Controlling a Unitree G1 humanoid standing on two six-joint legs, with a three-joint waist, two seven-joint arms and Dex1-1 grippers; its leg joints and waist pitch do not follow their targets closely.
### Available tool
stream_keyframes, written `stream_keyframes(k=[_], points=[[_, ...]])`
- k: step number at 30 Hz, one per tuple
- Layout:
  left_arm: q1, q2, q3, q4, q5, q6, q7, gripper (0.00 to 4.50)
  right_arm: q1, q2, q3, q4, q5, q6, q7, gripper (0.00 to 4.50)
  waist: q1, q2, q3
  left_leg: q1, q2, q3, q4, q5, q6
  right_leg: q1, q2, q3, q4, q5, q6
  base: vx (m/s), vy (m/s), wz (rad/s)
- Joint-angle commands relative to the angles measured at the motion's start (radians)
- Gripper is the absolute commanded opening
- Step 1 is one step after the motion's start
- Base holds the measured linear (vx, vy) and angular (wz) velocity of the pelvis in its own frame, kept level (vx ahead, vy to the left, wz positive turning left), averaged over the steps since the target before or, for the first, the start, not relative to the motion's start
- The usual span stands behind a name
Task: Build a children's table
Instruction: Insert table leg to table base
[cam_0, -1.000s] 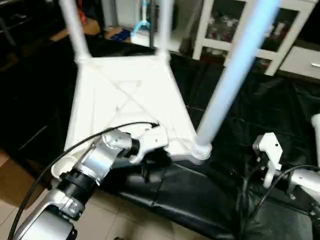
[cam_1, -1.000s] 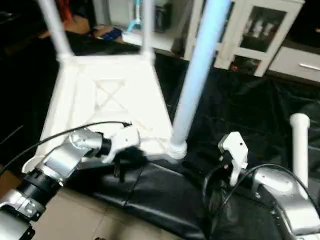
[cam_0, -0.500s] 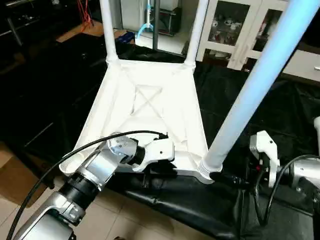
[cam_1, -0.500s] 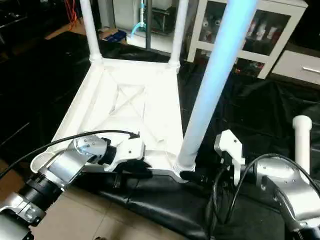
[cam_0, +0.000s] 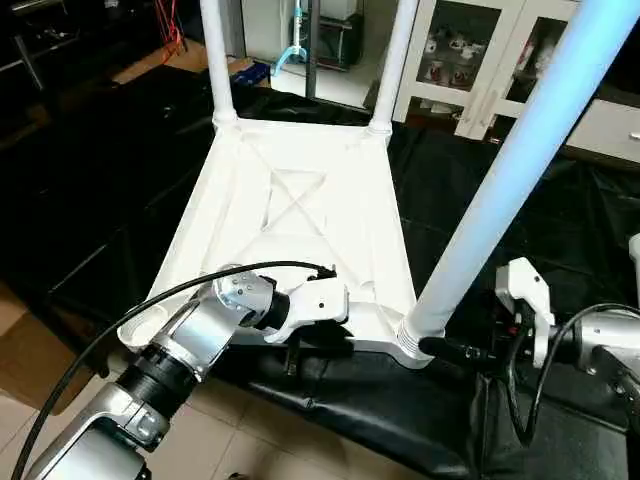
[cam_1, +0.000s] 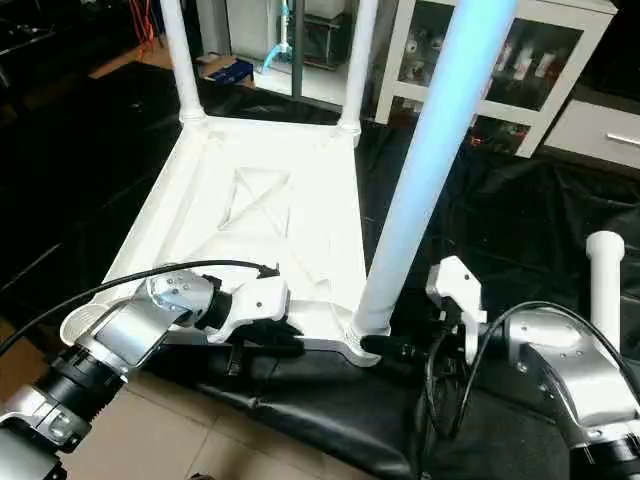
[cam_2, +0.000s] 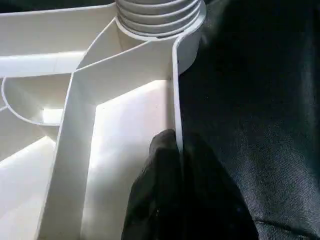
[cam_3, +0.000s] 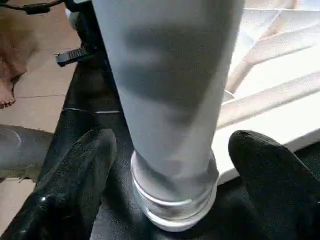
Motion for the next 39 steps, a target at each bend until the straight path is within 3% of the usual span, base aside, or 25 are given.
stream_keyframes(k=[1, 11, 18, 19, 21, 23, 24, 26, 28, 30, 31, 32, 35, 37, 38, 39], points=[[-0.007, -0.006, -0.018, -0.008, -0.002, -0.022, -0.029, 0.0, -0.018, 0.013, 0.008, 0.021, -0.008, -0.021, 0.006, 3.48, -0.005, -0.008, -0.064, 0.025, 0.065, -0.028, -0.072, -0.047, 0.119, 0.045, -0.055, 0.035, -0.046, 0.046, -0.302, 0.0, 0.0, 0.0], [-0.012, -0.006, -0.022, -0.001, -0.001, -0.025, -0.036, 0.0, -0.031, 0.033, 0.013, 0.042, -0.03, -0.031, 0.02, 2.8, -0.005, -0.006, -0.064, 0.026, 0.065, -0.028, -0.072, -0.053, 0.116, 0.046, -0.054, 0.034, -0.046, 0.046, -0.305, 0.0, 0.0, 0.0], [-0.013, -0.007, -0.018, 0.008, 0.001, -0.027, -0.03, 0.0, -0.021, 0.061, -0.004, 0.062, -0.036, -0.035, -0.033, 2.08, -0.007, -0.005, -0.064, 0.025, 0.065, -0.028, -0.072, -0.062, 0.109, 0.047, -0.054, 0.034, -0.046, 0.038, -0.303, 0.0, 0.0, 0.0], [-0.018, -0.016, -0.009, 0.017, 0.004, -0.013, -0.007, 0.0, -0.026, 0.087, -0.017, 0.088, -0.053, -0.041, -0.089, 2.05, -0.009, -0.005, -0.061, 0.024, 0.064, -0.028, -0.074, -0.074, 0.105, 0.044, -0.054, 0.035, -0.049, 0.02, -0.302, 0.0, 0.0, 0.0], [-0.035, -0.042, 0.015, 0.041, 0.008, 0.033, 0.051, 0.0, -0.038, 0.137, -0.036, 0.145, -0.089, -0.04, -0.207, 2.01, -0.017, -0.005, -0.057, 0.026, 0.062, -0.028, -0.079, -0.139, 0.064, 0.04, -0.053, 0.033, -0.06, -0.082, -0.285, 0.0, 0.0, 0.0], [-0.041, -0.053, 0.024, 0.049, 0.005, 0.045, 0.068, 0.0, -0.04, 0.156, -0.041, 0.166, -0.104, -0.04, -0.253, 1.97, -0.022, -0.009, -0.057, 0.024, 0.062, -0.032, -0.082, -0.166, 0.046, 0.044, -0.053, 0.032, -0.065, -0.132, -0.268, 0.0, 0.0, 0.0], [-0.05, -0.073, 0.042, 0.055, -0.004, 0.075, 0.096, 0.0, -0.044, 0.19, -0.052, 0.197, -0.124, -0.03, -0.334, 1.96, -0.033, -0.007, -0.054, 0.024, 0.061, -0.033, -0.085, -0.198, 0.026, 0.04, -0.052, 0.034, -0.071, -0.177, -0.255, 0.0, 0.0, 0.0], [-0.063, -0.101, 0.065, 0.061, -0.011, 0.111, 0.141, 0.0, -0.051, 0.232, -0.066, 0.224, -0.145, -0.012, -0.438, 1.95, -0.041, -0.007, -0.053, 0.021, 0.06, -0.035, -0.088, -0.217, 0.013, 0.039, -0.051, 0.032, -0.074, -0.204, -0.245, 0.0, 0.0, 0.0], [-0.081, -0.14, 0.095, 0.075, -0.013, 0.164, 0.215, 0.0, -0.064, 0.288, -0.077, 0.246, -0.181, 0.01, -0.579, 1.94, -0.059, -0.01, -0.055, 0.013, 0.056, -0.042, -0.092, -0.241, -0.013, 0.043, -0.051, 0.029, -0.077, -0.258, -0.213, 0.0, 0.0, 0.0], [-0.094, -0.168, 0.114, 0.087, -0.009, 0.199, 0.273, 0.0, -0.074, 0.327, -0.082, 0.259, -0.21, 0.026, -0.677, 1.93, -0.067, -0.01, -0.054, 0.013, 0.052, -0.044, -0.092, -0.257, -0.02, 0.04, -0.05, 0.028, -0.083, -0.288, -0.2, 0.0, 0.0, 0.0], [-0.106, -0.201, 0.136, 0.098, -0.005, 0.237, 0.338, 0.0, -0.086, 0.364, -0.086, 0.278, -0.24, 0.041, -0.774, 1.93, -0.069, -0.009, -0.055, 0.011, 0.052, -0.043, -0.092, -0.255, -0.02, 0.042, -0.049, 0.029, -0.084, -0.288, -0.197, 0.0, 0.0, 0.0], [-0.111, -0.218, 0.148, 0.103, -0.004, 0.257, 0.372, 0.0, -0.094, 0.383, -0.089, 0.289, -0.257, 0.05, -0.824, 1.93, -0.074, -0.008, -0.054, 0.014, 0.052, -0.042, -0.091, -0.25, -0.022, 0.034, -0.048, 0.03, -0.086, -0.277, -0.199, 0.0, 0.0, 0.0], [-0.116, -0.231, 0.158, 0.108, -0.001, 0.269, 0.394, 0.0, -0.099, 0.399, -0.093, 0.299, -0.272, 0.052, -0.856, 1.93, -0.08, -0.009, -0.056, 0.014, 0.05, -0.039, -0.086, -0.236, 0.002, 0.034, -0.046, 0.032, -0.088, -0.24, -0.208, 0.0, 0.0, 0.0], [-0.136, -0.31, 0.191, 0.126, 0.006, 0.31, 0.514, 0.0, -0.141, 0.512, -0.11, 0.381, -0.324, 0.037, -1.095, 1.93, -0.089, -0.006, -0.058, 0.01, 0.047, -0.039, -0.086, -0.208, 0.005, 0.034, -0.045, 0.031, -0.084, -0.207, -0.222, 0.0, 0.0, 0.0], [-0.141, -0.327, 0.198, 0.13, 0.008, 0.316, 0.538, 0.0, -0.151, 0.536, -0.113, 0.399, -0.333, 0.032, -1.141, 1.93, -0.094, -0.009, -0.063, 0.004, 0.047, -0.041, -0.085, -0.183, 0.004, 0.04, -0.045, 0.03, -0.078, -0.184, -0.22, 0.0, 0.0, 0.0], [-0.153, -0.369, 0.204, 0.144, 0.02, 0.325, 0.605, 0.0, -0.189, 0.616, -0.107, 0.454, -0.365, -0.009, -1.286, 1.93, -0.095, -0.016, -0.064, 0.009, 0.048, -0.039, -0.083, -0.17, 0.007, 0.034, -0.044, 0.03, -0.079, -0.161, -0.226, 0.0, 0.0, 0.0]])
